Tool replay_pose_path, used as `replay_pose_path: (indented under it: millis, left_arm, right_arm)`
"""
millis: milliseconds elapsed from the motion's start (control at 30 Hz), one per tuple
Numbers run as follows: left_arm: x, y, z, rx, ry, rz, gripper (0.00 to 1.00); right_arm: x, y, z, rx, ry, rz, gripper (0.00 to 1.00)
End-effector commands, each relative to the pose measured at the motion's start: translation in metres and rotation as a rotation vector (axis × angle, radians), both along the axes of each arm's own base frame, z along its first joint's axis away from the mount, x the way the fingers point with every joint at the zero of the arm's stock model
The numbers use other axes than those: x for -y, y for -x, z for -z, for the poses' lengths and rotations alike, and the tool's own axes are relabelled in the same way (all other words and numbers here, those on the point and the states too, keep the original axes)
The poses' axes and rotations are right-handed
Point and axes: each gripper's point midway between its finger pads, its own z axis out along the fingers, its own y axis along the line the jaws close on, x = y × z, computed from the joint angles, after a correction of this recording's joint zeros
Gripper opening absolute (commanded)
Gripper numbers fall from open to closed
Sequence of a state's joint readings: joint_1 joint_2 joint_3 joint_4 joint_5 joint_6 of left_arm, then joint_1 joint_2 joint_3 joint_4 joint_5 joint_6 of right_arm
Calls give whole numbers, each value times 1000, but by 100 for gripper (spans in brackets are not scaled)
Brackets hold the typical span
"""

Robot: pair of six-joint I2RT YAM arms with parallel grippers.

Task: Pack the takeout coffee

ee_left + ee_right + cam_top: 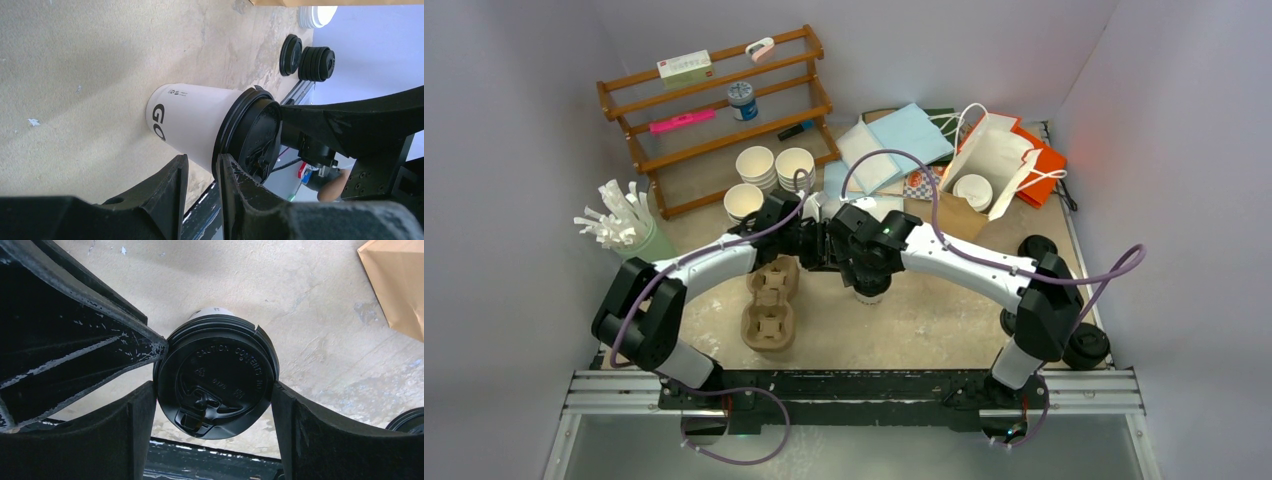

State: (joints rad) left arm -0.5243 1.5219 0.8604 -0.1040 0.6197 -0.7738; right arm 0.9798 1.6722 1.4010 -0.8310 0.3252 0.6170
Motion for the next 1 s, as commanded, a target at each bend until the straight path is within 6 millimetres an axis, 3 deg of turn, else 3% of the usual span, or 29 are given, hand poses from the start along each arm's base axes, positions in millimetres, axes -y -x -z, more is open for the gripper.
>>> replay_pose_path:
  millis: [0,133,267,433,733,967]
  left_arm:
    - [7,2,10,5,-19,32,31]
    - [10,-2,5,18,-15,38,31]
    - [14,-9,-3,34,-11,49,31]
    - [16,-20,-17,75,-34,65,32]
    - [25,-28,-27,85,9,61,33]
    - [18,-32,-36,130,-20,50,36]
  right_arm:
    - [-8,32,30,-141,-8,42,73]
    - [-10,32,24,-128,-32,49,86]
    - [-17,32,5,-117,-97,45,98]
    - [-14,35,-10,-114,-111,56,99]
    - [6,50,-6,-156,-78,103,99]
    - [11,38,-16,-107,-12,81,99]
